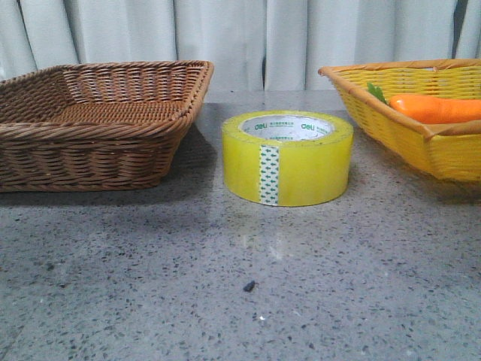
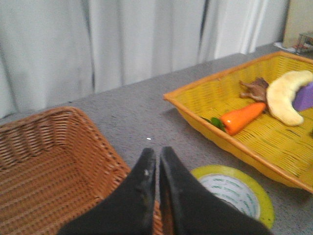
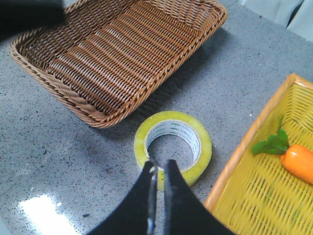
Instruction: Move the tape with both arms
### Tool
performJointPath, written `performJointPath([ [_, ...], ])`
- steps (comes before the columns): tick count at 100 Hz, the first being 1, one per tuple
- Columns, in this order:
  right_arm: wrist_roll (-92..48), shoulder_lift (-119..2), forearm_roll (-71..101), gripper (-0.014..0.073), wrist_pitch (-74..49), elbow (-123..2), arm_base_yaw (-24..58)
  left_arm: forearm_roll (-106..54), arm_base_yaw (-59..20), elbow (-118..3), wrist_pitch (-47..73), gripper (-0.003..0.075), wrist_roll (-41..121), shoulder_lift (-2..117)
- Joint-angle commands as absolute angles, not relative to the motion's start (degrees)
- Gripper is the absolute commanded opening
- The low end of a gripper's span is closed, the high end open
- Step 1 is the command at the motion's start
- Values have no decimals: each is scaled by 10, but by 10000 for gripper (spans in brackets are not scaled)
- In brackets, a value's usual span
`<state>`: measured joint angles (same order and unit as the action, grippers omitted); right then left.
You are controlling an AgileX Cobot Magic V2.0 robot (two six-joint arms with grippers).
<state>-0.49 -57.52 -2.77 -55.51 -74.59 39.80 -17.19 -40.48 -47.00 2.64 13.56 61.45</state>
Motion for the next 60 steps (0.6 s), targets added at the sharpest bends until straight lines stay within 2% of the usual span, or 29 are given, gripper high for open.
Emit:
performJointPath([
  [1,-10,-545,-45,-74,-523,-762,397,-178,-436,-492,-46,-20,137,642],
  [10,-10,-518,-61,-74,-515,-762,397,-178,-454,-492,-64,-14,137,677],
  [15,-10,-503,-72,-74,-512,-762,397,-178,-462,-492,-68,20,136,691],
  [22,-10,-482,-75,-74,-508,-762,397,-178,-474,-492,-81,130,135,708],
  [32,-10,-453,-76,-74,-512,-762,397,-178,-500,-492,-144,365,135,732],
  [39,-10,-437,-78,-74,-513,-762,397,-173,-516,-492,-187,456,135,747],
  [47,-10,-424,-83,-74,-512,-762,397,-163,-530,-500,-193,459,135,762],
  [60,-10,-410,-86,-74,-538,-762,397,-163,-534,-553,-72,434,135,792],
])
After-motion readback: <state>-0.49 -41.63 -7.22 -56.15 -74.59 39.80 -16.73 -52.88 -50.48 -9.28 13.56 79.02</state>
